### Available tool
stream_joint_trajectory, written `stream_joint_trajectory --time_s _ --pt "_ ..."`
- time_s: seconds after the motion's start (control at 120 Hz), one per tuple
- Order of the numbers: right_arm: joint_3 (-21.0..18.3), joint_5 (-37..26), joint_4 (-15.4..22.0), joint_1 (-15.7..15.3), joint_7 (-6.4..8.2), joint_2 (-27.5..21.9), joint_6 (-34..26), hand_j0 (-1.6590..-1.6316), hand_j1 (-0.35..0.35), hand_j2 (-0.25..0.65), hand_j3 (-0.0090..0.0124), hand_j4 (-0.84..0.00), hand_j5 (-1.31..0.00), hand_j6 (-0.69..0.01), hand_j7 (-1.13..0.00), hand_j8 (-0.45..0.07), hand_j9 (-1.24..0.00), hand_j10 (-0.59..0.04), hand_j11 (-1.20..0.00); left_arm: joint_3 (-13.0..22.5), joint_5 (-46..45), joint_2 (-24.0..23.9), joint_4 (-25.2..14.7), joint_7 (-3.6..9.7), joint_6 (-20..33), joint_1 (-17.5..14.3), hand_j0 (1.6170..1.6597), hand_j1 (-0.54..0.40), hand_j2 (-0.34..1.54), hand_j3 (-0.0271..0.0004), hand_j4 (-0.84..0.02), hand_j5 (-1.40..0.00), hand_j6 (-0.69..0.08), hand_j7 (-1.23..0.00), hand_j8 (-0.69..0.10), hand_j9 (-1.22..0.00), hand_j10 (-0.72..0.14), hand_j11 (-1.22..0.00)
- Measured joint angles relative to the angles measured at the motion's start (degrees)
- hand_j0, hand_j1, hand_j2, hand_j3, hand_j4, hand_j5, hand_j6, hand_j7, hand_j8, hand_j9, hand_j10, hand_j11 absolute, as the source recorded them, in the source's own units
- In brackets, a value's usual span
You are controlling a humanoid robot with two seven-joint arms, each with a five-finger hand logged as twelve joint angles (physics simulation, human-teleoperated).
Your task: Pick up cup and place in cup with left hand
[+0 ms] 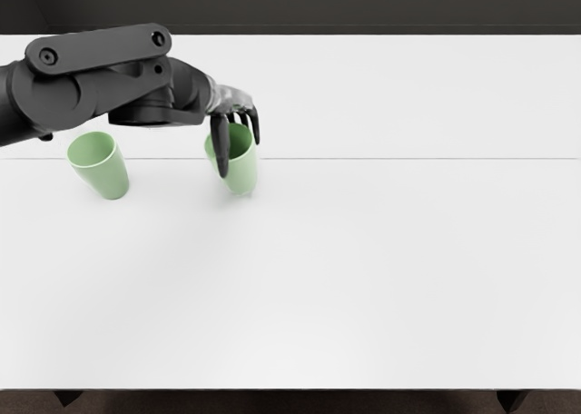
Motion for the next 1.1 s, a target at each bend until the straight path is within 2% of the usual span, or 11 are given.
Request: stream_joint_trajectory --time_s 0.183,0.308,0.425,0.475,0.5,0.525,0.817,0.942,1.033,1.042,1.1 --pt "0.0 0.0 0.0 0.0 -0.01 0.0 0.0 -1.6581 -0.349 0.0 0.0 -0.001 0.0 -0.001 0.0 -0.001 0.0 0.0 0.0 4.42 -3.66 2.51 -0.43 0.01 -0.15 -5.16 1.6555 -0.168 0.38 0.0 -0.464 -0.86 -0.238 -0.83 -0.226 -0.81 -0.417 -0.82" --pt "0.0 0.0 0.0 0.0 -0.01 0.0 0.0 -1.6581 -0.349 0.0 0.0 -0.001 0.0 -0.001 0.0 -0.001 0.0 -0.001 0.0 7.66 -6.37 4.56 -1.26 0.01 -0.25 -8.64 1.6562 -0.18 0.57 0.0 -0.522 -0.87 -0.283 -0.85 -0.266 -0.84 -0.457 -0.84" --pt "0.0 0.0 0.0 0.0 0.0 0.0 0.0 -1.6581 -0.349 0.0 0.0 -0.001 0.0 -0.001 0.0 -0.001 0.0 -0.001 0.0 11.0 -8.3 6.16 -1.87 0.0 -0.39 -11.72 1.6572 -0.226 0.74 0.0 -0.556 -0.88 -0.309 -0.85 -0.304 -0.84 -0.497 -0.84" --pt "0.0 0.0 0.0 0.0 0.0 0.0 0.0 -1.6581 -0.349 0.0 0.0 -0.001 0.0 -0.001 0.0 -0.001 0.0 -0.001 0.0 12.21 -8.91 7.01 -2.0 0.01 -0.44 -12.46 1.6572 -0.29 0.83 0.0 -0.53 -0.88 -0.293 -0.86 -0.277 -0.84 -0.463 -0.85" --pt "0.0 0.0 0.0 0.0 -0.01 0.0 0.0 -1.6581 -0.349 0.0 0.0 -0.001 0.0 -0.001 0.0 -0.001 0.0 -0.001 0.0 12.66 -9.08 7.14 -2.01 0.0 -0.42 -12.64 1.657 -0.272 0.79 0.0 -0.531 -0.87 -0.292 -0.85 -0.309 -0.84 -0.475 -0.85" --pt "0.0 0.0 0.0 0.0 0.0 0.0 0.0 -1.6581 -0.349 0.0 0.0 -0.001 0.0 -0.001 0.0 -0.001 0.0 -0.001 0.0 13.06 -9.29 7.2 -2.01 0.01 -0.47 -13.03 1.657 -0.268 0.76 0.0 -0.519 -0.88 -0.282 -0.85 -0.288 -0.84 -0.473 -0.85" --pt "0.0 0.0 0.0 0.0 -0.01 0.0 0.0 -1.6581 -0.349 0.0 0.0 -0.001 0.0 -0.001 0.0 -0.001 0.0 -0.001 0.0 17.79 -10.91 11.21 -2.13 0.17 -1.79 -19.53 1.6552 -0.35 0.99 0.0 -0.556 -0.9 -0.304 -0.88 -0.295 -0.87 -0.482 -0.87" --pt "0.0 0.0 0.0 0.0 -0.01 0.0 0.0 -1.6581 -0.349 0.0 0.0 -0.001 0.0 -0.001 0.0 -0.001 0.0 -0.001 0.0 21.08 -11.88 14.31 -2.32 0.14 -3.37 -21.76 1.6559 -0.343 0.93 0.0 -0.541 -0.91 -0.285 -0.88 -0.274 -0.87 -0.459 -0.86" --pt "0.0 0.0 0.0 0.0 -0.01 0.0 0.0 -1.6581 -0.349 0.0 0.0 -0.001 0.0 -0.001 0.0 -0.001 0.0 0.0 0.0 22.81 -12.29 15.42 -2.4 0.11 -4.62 -22.09 1.6565 -0.328 0.86 0.0 -0.524 -0.91 -0.28 -0.88 -0.262 -0.87 -0.444 -0.86" --pt "0.0 0.0 0.0 0.0 0.0 0.0 0.0 -1.6581 -0.349 0.0 0.0 -0.001 0.0 -0.001 0.0 -0.001 0.0 0.0 0.0 22.94 -12.31 15.54 -2.41 0.11 -4.67 -22.11 1.6564 -0.327 0.85 0.0 -0.523 -0.9 -0.279 -0.87 -0.298 -0.87 -0.455 -0.86" --pt "0.0 0.0 0.0 0.0 0.0 0.0 0.0 -1.6581 -0.349 0.0 0.0 -0.001 0.0 -0.001 0.0 -0.001 0.0 0.0 0.0 23.78 -12.51 16.75 -2.5 0.09 -5.31 -22.13 1.6567 -0.332 0.85 0.0 -0.513 -0.9 -0.269 -0.87 -0.268 -0.87 -0.435 -0.86"
